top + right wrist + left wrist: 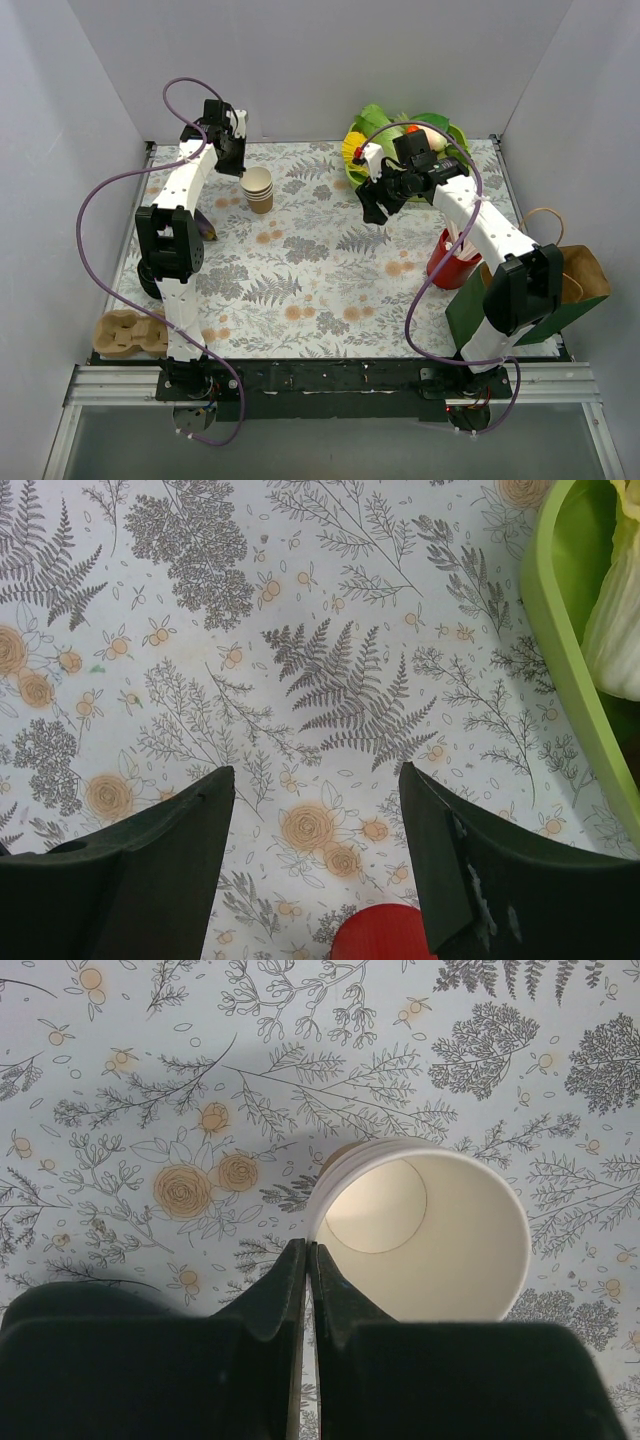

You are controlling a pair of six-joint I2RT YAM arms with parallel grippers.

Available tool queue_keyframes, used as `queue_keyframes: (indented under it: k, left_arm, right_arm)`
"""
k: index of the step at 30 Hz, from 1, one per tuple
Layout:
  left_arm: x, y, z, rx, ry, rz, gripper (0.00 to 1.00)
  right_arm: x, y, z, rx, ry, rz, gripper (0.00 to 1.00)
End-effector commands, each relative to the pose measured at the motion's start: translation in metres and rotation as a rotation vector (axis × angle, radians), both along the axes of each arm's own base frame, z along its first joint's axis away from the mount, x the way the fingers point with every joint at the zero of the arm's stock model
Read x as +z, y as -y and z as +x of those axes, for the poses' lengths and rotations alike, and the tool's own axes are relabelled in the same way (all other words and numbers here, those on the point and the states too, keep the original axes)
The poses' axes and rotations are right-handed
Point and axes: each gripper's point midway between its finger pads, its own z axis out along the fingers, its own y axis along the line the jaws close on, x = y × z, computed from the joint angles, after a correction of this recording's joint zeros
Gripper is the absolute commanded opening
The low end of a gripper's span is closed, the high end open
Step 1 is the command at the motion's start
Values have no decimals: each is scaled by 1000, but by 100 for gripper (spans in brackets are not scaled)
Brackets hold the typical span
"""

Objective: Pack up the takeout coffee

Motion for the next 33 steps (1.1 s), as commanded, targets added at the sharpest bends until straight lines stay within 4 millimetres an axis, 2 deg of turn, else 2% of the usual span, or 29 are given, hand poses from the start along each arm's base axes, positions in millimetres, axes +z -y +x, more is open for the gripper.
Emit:
queue_keyframes:
  k: [1,8,14,18,20,21,25,26,28,29,32,33]
  left_arm:
    - [48,7,-3,-17,84,-43,0]
    - [58,10,-12,-18,89,-74,0]
    - [87,9,-12,-30,142,-121,0]
    - [78,2,-19,-32,78,-170,0]
    - [80,-2,-18,-26,77,-186,0]
    - [85,-2,-19,-32,83,-195,0]
    - [121,7,-25,-87,145,-244,0]
    - [140,10,-29,-112,182,-259,0]
    - [154,12,-39,-129,197,-269,0]
    - [169,13,-49,-136,223,-271,0]
    - [183,22,-69,-214,249,-296,0]
    - [185,29,-85,-262,234,-326,0]
  right_arm:
    - [4,-2,3,14,33,2,74]
    - [3,-4,5,18,28,8,74]
    - [18,-15,11,25,37,59,74]
    - [30,-25,18,21,35,107,76]
    - [29,-31,21,26,13,122,76]
    - [37,-34,24,26,21,142,76]
    - [46,-39,28,33,38,167,76]
    - [49,-40,28,34,38,176,76]
    - [57,-42,25,43,41,202,76]
    - [60,-42,25,40,40,210,77]
    - [70,-43,23,29,45,246,76]
    - [71,-44,22,27,45,253,77]
